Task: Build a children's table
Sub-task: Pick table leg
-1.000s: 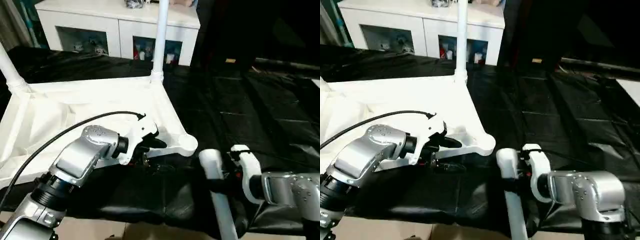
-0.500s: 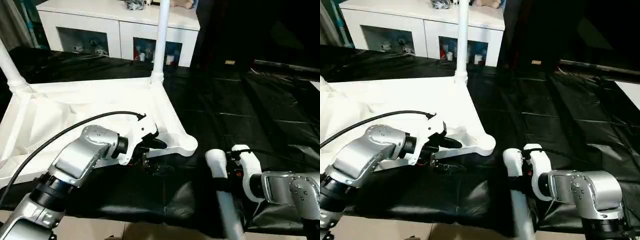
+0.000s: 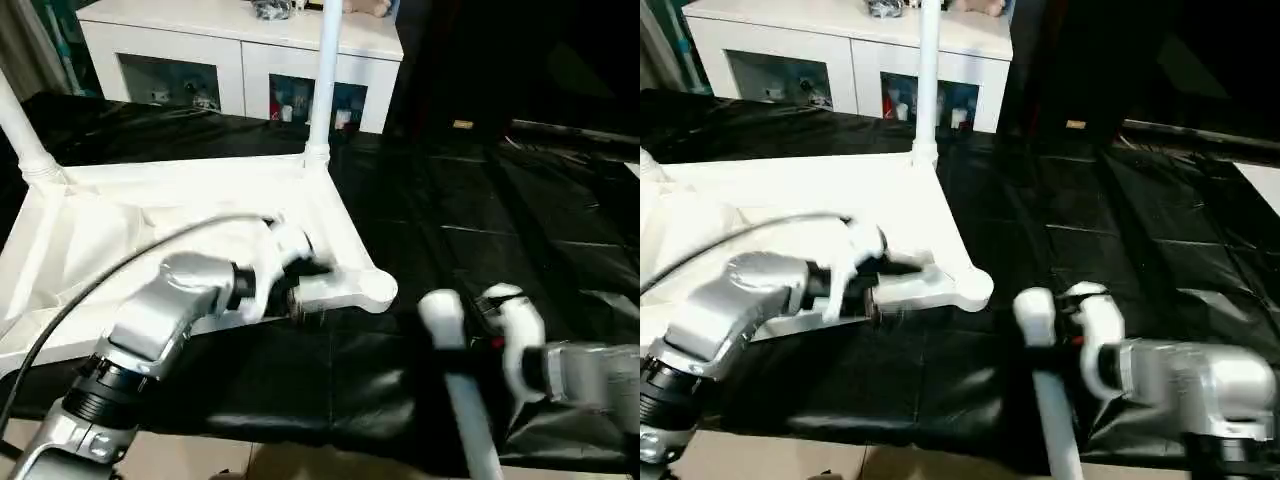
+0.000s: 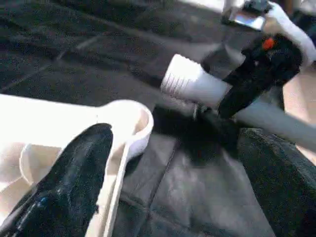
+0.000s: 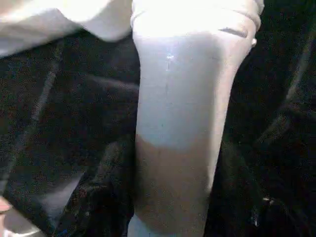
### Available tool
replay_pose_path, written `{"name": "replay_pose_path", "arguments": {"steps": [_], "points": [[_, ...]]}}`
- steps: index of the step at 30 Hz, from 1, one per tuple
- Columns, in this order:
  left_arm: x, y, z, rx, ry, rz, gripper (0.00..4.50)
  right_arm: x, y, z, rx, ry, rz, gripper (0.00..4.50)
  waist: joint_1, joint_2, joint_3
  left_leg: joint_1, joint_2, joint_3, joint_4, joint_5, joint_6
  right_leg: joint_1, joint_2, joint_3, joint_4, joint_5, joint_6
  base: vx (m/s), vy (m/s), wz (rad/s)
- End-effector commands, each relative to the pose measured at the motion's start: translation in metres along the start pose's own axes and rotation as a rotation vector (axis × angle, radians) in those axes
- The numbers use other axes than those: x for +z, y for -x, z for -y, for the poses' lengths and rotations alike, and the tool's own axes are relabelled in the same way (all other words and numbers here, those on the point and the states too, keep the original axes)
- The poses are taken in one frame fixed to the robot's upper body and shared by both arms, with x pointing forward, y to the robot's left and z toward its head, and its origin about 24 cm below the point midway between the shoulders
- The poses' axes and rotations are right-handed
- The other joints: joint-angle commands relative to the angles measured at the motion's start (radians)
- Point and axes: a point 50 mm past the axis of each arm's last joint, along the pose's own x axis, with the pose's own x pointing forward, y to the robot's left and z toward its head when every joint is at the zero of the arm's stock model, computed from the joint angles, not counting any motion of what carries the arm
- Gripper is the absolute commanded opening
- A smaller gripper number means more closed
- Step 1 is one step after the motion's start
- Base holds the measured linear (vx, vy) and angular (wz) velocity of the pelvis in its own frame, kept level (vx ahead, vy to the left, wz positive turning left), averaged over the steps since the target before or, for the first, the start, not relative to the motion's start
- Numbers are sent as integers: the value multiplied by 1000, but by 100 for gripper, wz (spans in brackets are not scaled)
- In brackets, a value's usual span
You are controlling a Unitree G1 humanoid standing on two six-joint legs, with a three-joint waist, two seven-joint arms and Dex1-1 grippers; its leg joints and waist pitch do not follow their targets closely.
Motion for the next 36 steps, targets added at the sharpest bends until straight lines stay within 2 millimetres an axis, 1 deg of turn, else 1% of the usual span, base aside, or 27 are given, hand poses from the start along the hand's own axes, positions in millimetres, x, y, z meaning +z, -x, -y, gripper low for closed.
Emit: {"name": "replay_pose_path", "arguments": {"steps": [1, 3, 4, 5, 6, 8, 9, 10, 11, 13, 14, 15, 18, 19, 20, 21, 23, 24, 25, 27, 29, 30, 31, 32, 33, 34, 36], "points": [[5, 2, 1, 12, -1, 34, 450, 10, 10, -2, 14, 22, 53, 189, 0, 8, -58, -4, -8, 11, -62, -218, -26, 58, -30, 28, -70, -300, -84, 0, 0, 0], [12, 2, -2, 69, 11, 111, 450, 25, 24, -2, 68, 11, 137, 189, 0, 12, -59, -6, -9, 11, -60, -217, -23, 60, -30, 27, -69, -293, -92, 0, 0, 0], [14, 1, -5, 106, 20, 101, 450, 38, 32, -4, 105, 2, 212, 189, -1, 10, -58, -6, -10, 12, -60, -217, -20, 60, -29, 27, -70, -294, -93, 0, 0, 0], [16, 0, -6, 115, 32, 83, 450, 49, 39, -5, 134, -2, 275, 189, -2, 11, -58, -5, -10, 12, -59, -224, -17, 59, -28, 26, -70, -306, -95, 0, 0, 0], [18, -2, -5, 105, 53, 67, 450, 62, 48, -9, 184, 2, 374, 189, -4, 16, -59, -4, -13, 12, -57, -216, -16, 58, -28, 26, -66, -313, -96, 0, 0, 0], [18, -2, -5, 105, 53, 67, 450, 62, 48, -9, 184, 2, 374, 188, -1, 16, -56, -1, -13, 15, -55, -210, -10, 52, -27, 26, -72, -330, -93, 0, 0, 0], [26, -6, -1, 45, 72, 109, 450, 86, 63, -19, 292, 24, 596, 188, 2, 37, -56, 0, -13, 13, -57, -218, -14, 52, -30, 26, -72, -334, -99, 0, 0, 0], [31, -9, 1, 37, 77, 150, 450, 96, 69, -24, 351, 19, 709, 187, -1, 30, -59, -1, -12, 15, -55, -223, -13, 51, -31, 26, -74, -331, -104, 0, 0, 0], [33, -11, 1, 38, 81, 168, 450, 99, 71, -25, 368, 13, 747, 187, -1, 25, -62, -3, -13, 15, -54, -220, -12, 53, -29, 22, -68, -316, -117, 0, 0, 0], [41, -17, -2, 69, 120, 235, 450, 112, 76, -29, 380, -7, 897, 186, -1, 32, -61, -2, -12, 16, -53, -203, -8, 52, -25, 24, -63, -270, -142, 0, 0, 0], [44, -18, -4, 84, 124, 248, 450, 115, 76, -30, 374, -9, 936, 186, 0, 33, -62, -1, -13, 19, -50, -202, -7, 50, -26, 25, -63, -260, -154, 0, 0, 0], [46, -20, -7, 102, 127, 263, 450, 118, 77, -31, 368, -12, 979, 186, -1, 35, -63, -4, -12, 17, -51, -189, -6, 52, -25, 26, -60, -239, -157, 0, 0, 0], [53, -24, -9, 118, 49, 280, 450, 126, 76, -35, 381, -57, 1069, 186, -5, 25, -60, -8, -17, 17, -55, -199, -4, 57, -26, 23, -67, -308, -117, 0, 0, 0], [55, -26, -7, 116, -3, 275, 450, 128, 75, -37, 401, -83, 1094, 186, -4, 25, -61, -8, -16, 16, -57, -185, -2, 56, -27, 23, -73, -335, -85, 0, 0, 0], [55, -26, -7, 116, -3, 275, 450, 128, 75, -37, 401, -83, 1094, 186, -6, 28, -61, -9, -16, 16, -58, -186, -5, 56, -27, 24, -69, -336, -80, 0, 0, 0], [58, -31, -2, 94, -69, 267, 450, 132, 71, -41, 428, -136, 1145, 186, -5, 26, -61, -7, -15, 16, -58, -185, -6, 54, -27, 24, -73, -340, -70, 0, 0, 0], [58, -35, 1, 74, -68, 263, 450, 135, 67, -44, 438, -177, 1178, 186, -9, 30, -63, -9, -14, 15, -59, -183, -10, 54, -28, 23, -67, -328, -72, 0, 0, 0], [58, -35, 1, 74, -68, 263, 450, 135, 67, -44, 438, -177, 1178, 186, -9, 24, -62, -7, -14, 17, -59, -185, -10, 51, -29, 24, -69, -327, -74, 0, 0, 0], [57, -39, 3, 63, -66, 253, 450, 138, 63, -45, 445, -215, 1206, 186, -12, 32, -61, -7, -14, 17, -60, -197, -14, 48, -31, 25, -69, -342, -78, 0, 0, 0], [47, -48, 10, 13, -46, 227, 450, 143, 54, -46, 470, -305, 1254, 186, -12, 31, -62, -7, -14, 17, -60, -199, -15, 48, -30, 25, -67, -331, -84, 0, 0, 0], [45, -50, 11, -2, -46, 228, 450, 144, 53, -47, 482, -327, 1263, 186, -13, 32, -62, -7, -15, 17, -62, -202, -16, 48, -29, 25, -67, -323, -83, 0, 0, 0], [43, -51, 22, -102, 24, 266, 450, 145, 51, -47, 472, -336, 1278, 186, -12, 36, -62, -8, -15, 16, -62, -200, -16, 49, -29, 26, -66, -313, -85, 0, 0, 0], [44, -50, 27, -146, 67, 291, 450, 145, 50, -47, 468, -339, 1280, 186, -12, 36, -63, -11, -15, 19, -60, -186, -19, 51, -28, 27, -60, -275, -107, 0, 0, 0], [45, -49, 30, -177, 95, 308, 450, 145, 50, -47, 468, -343, 1281, 186, -12, 37, -64, -10, -14, 18, -61, -183, -18, 51, -27, 27, -58, -262, -111, 0, 0, 0], [44, -49, 31, -190, 114, 303, 450, 145, 50, -46, 469, -360, 1293, 186, -11, 40, -68, -11, -15, 18, -57, -162, -16, 53, -26, 28, -51, -214, -122, 0, 0, 0], [40, -50, 30, -174, 93, 274, 450, 146, 50, -46, 477, -375, 1302, 186, -11, 39, -67, -13, -15, 18, -56, -156, -15, 54, -24, 29, -50, -194, -125, 0, 0, 0], [35, -51, 27, -145, 73, 235, 450, 146, 50, -46, 486, -391, 1313, 185, -12, 40, -65, -14, -18, 19, -57, -158, -6, 54, -21, 28, -52, -184, -119, 0, 0, 0]]}}
